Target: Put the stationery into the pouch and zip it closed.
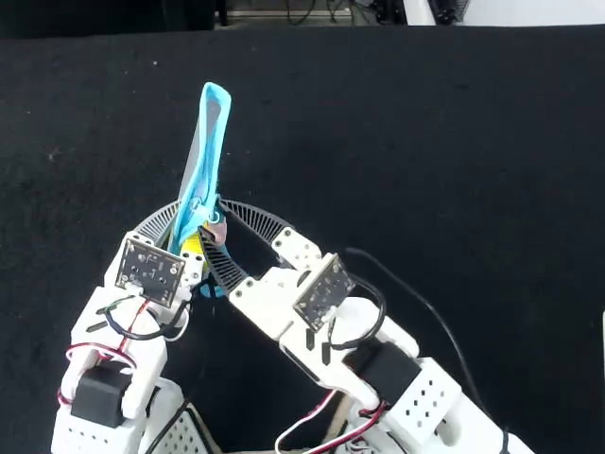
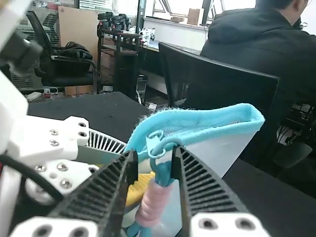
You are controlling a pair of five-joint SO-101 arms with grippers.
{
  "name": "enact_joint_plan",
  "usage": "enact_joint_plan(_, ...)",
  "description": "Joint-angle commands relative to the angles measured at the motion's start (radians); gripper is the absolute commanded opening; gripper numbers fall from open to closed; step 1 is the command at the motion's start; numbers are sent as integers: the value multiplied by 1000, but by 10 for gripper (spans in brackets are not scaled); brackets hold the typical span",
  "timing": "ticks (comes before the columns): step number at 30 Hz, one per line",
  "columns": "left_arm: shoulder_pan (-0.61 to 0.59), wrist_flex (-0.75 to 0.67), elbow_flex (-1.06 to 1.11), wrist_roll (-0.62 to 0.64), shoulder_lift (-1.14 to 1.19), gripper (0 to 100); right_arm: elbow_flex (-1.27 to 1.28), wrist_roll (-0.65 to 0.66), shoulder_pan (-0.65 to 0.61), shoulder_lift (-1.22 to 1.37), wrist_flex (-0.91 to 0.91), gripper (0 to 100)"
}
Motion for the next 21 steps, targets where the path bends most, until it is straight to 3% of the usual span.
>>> enact_joint_plan(1,-10,-28,-27,-8,-8,51,-33,-6,60,19,-14,121)
enact_joint_plan(6,-10,-28,-27,-9,-8,51,-33,-6,129,19,-6,113)
enact_joint_plan(9,-10,-28,-27,-9,-8,51,-33,-6,130,19,-6,7)
enact_joint_plan(21,-10,-28,-27,-9,-8,51,-50,-6,219,19,-6,10)
